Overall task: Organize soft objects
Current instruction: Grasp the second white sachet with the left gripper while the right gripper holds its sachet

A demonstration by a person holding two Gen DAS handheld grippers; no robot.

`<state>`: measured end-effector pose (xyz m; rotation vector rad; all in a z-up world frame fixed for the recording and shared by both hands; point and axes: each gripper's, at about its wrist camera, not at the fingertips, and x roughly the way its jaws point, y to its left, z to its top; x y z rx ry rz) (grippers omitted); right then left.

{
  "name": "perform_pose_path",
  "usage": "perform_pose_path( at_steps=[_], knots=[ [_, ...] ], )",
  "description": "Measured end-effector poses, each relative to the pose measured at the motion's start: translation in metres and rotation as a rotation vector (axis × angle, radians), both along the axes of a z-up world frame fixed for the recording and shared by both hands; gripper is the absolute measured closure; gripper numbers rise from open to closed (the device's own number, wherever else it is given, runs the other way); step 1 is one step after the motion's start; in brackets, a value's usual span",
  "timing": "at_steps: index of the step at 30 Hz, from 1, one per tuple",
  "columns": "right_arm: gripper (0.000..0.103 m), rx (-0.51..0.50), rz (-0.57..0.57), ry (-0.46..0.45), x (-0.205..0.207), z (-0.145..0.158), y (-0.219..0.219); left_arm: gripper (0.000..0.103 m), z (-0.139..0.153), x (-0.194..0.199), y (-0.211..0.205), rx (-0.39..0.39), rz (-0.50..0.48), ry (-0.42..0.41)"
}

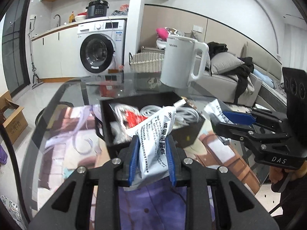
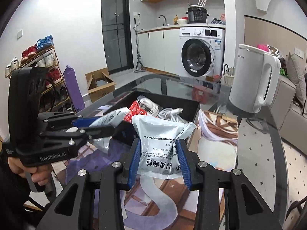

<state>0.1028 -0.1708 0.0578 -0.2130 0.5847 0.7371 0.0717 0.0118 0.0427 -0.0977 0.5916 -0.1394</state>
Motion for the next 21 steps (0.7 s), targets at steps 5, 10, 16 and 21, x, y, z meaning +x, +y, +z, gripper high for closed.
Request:
perform_pose_path(
  at_steps=[5, 10, 16, 21],
  knots=[
    [0.065, 0.015, -0.009, -0.023, 0.009, 0.009, 0.003, 0.078, 0.010, 0.008, 0.009, 0.008, 0.022, -0.025],
    [0.065, 0.031, -0.002, -0.056, 0.019, 0.017, 0.012, 0.078, 0.015, 0.020, 0.013, 0.019, 0.040, -0.040],
    [0.065, 0.016, 0.026, -0.074, 0.032, 0.015, 0.032, 0.078, 0.013, 0.040, 0.011, 0.035, 0.051, -0.039],
    [0.065, 0.003, 0.039, -0.084, 0.048, 0.016, 0.047, 0.078, 0.010, 0.055, 0.011, 0.034, 0.056, -0.028]
  ],
)
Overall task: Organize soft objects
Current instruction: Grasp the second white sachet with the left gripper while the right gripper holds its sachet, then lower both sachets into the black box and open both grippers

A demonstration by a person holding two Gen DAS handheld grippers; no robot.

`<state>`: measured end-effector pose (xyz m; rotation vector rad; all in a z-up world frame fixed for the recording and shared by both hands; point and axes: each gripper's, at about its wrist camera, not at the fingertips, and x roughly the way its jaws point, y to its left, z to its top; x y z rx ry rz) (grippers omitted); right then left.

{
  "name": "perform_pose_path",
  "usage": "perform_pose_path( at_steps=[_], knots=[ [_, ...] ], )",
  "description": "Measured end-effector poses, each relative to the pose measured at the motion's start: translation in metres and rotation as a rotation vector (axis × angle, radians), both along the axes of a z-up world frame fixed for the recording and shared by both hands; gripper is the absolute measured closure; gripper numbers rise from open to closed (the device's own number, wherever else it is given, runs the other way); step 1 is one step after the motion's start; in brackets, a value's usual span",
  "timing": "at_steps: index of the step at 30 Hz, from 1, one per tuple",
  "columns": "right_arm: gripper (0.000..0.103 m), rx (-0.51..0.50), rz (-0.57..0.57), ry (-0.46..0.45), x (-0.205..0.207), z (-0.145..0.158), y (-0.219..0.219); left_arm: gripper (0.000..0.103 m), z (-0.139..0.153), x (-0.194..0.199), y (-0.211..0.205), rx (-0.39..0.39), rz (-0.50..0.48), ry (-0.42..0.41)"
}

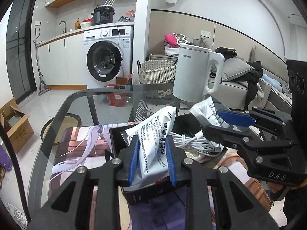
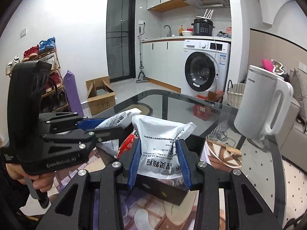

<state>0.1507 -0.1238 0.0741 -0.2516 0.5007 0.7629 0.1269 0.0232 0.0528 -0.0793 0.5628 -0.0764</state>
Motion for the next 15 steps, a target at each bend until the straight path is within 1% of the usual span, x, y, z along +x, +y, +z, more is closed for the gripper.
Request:
perform_pose_path(
  at_steps=[4, 7, 11, 13, 15],
  knots=[
    [0.065, -0.030, 0.001, 0.005, 0.017, 0.001, 0.009, 0.078, -0.004, 0.013, 0.000, 0.000, 0.001, 0.021],
    [0.065, -0.050, -0.005, 0.028, 0.030, -0.005, 0.012, 0.078, -0.008, 0.018, -0.002, 0.002, -0.004, 0.033],
    [0.065, -0.079, -0.014, 0.066, 0.044, -0.016, 0.017, 0.078, -0.015, 0.027, -0.005, 0.029, -0.007, 0.063],
    [0.065, -0.083, -0.013, 0.073, 0.049, -0.019, 0.020, 0.078, -0.019, 0.030, -0.007, 0.029, -0.011, 0.078],
    [0.065, -0.100, -0.010, 0.075, 0.052, -0.021, 0.024, 0.078, -0.021, 0.030, -0.011, 0.047, -0.007, 0.082]
  ],
)
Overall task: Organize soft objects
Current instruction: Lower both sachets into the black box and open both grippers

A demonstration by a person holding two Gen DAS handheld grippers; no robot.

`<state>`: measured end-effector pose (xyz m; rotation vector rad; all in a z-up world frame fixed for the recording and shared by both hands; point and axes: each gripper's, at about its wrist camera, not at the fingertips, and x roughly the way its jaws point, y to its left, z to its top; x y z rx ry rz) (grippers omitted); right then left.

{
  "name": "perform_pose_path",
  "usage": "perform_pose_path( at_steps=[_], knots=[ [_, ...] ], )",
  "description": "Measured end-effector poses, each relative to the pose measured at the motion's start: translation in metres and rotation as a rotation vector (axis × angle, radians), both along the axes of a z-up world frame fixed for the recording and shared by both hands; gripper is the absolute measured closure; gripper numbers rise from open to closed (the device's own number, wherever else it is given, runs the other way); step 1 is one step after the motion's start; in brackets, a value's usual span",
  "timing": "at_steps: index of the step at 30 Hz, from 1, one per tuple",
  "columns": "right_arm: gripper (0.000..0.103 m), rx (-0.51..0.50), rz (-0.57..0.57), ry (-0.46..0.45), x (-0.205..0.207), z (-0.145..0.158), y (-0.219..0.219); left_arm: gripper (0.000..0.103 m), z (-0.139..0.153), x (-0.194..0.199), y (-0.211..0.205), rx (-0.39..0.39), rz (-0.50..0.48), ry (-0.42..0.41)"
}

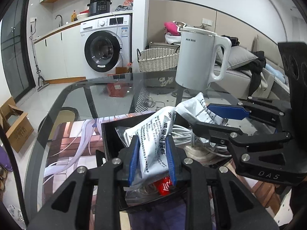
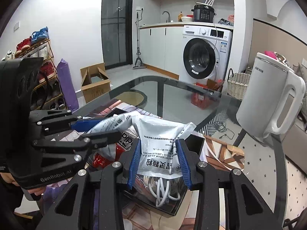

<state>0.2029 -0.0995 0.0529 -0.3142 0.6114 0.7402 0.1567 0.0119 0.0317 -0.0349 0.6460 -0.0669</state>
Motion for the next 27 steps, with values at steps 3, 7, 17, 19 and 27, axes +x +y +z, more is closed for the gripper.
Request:
perform_pose_path(
  at_steps=[3, 7, 17, 19, 27],
  knots=[
    [0.065, -0.013, -0.006, 0.014, 0.003, -0.006, 0.004, 0.078, -0.005, 0.003, -0.001, 0.002, -0.003, 0.017],
    [0.065, -0.041, -0.026, 0.029, 0.010, -0.014, 0.007, 0.077, -0.011, 0.005, -0.002, 0.000, -0.004, 0.035],
    [0.058, -0.109, 0.002, 0.010, 0.006, -0.016, 0.012, 0.061, -0.012, 0.007, 0.001, -0.025, -0.002, 0.043],
    [0.050, -0.095, 0.023, -0.006, 0.000, -0.012, 0.007, 0.052, -0.011, 0.004, 0.000, -0.018, -0.012, 0.039],
    [0.018, -0.054, 0.015, -0.050, -0.023, 0.001, -0.017, 0.020, -0.006, -0.011, -0.005, -0.009, -0.005, 0.010]
  ],
)
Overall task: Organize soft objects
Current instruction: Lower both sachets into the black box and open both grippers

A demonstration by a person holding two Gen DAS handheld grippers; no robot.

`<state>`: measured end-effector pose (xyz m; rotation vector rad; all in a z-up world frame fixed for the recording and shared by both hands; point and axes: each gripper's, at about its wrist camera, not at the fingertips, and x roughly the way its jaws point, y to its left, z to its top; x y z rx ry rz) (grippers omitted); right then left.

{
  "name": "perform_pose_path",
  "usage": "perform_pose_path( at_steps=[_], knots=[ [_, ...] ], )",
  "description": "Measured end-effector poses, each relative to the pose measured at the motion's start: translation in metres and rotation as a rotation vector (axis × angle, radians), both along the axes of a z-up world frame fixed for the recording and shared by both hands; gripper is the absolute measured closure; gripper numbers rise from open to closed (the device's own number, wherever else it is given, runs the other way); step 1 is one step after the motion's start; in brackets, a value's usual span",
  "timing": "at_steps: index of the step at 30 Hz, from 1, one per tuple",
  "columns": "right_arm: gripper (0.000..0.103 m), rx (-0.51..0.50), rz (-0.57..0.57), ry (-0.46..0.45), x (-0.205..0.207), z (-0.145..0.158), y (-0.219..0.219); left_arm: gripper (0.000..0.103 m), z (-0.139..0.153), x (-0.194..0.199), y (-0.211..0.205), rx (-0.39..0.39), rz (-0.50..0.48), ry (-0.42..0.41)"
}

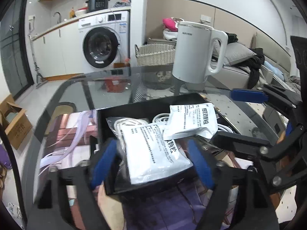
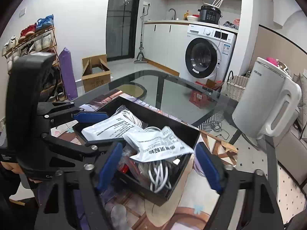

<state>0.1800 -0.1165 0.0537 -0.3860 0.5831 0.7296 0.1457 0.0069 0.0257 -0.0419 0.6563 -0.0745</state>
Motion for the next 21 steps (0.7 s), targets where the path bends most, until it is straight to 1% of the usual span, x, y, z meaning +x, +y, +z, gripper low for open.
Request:
perform_pose_path(
  at_steps=[2, 4, 5, 9, 13, 21],
  knots=[
    [0.012, 0.010, -0.012, -0.009, -0.006, 0.003, -0.006, 0.015, 0.002, -0.003, 0.000, 0.005, 0.005, -0.012],
    [0.007, 0.037, -0.020, -0.015, -0.011, 0.005, -0.014, 0.001, 0.004, -0.008, 0.000, 0.021, 0.024, -0.021],
    [0.003, 0.046, -0.023, -0.014, -0.012, 0.005, -0.017, 0.000, 0.005, -0.012, 0.001, 0.030, 0.038, -0.034],
    [0.001, 0.089, -0.043, -0.023, -0.024, 0.007, -0.029, 0.000, 0.004, -0.022, 0.007, 0.012, 0.056, -0.062],
    [0.001, 0.129, -0.055, -0.029, -0.032, 0.006, -0.036, 0.000, 0.001, -0.032, 0.010, 0.027, 0.067, -0.082],
    [0.001, 0.148, -0.085, -0.053, -0.044, -0.004, -0.038, 0.000, -0.001, -0.056, 0.015, 0.011, 0.096, -0.142]
  ],
)
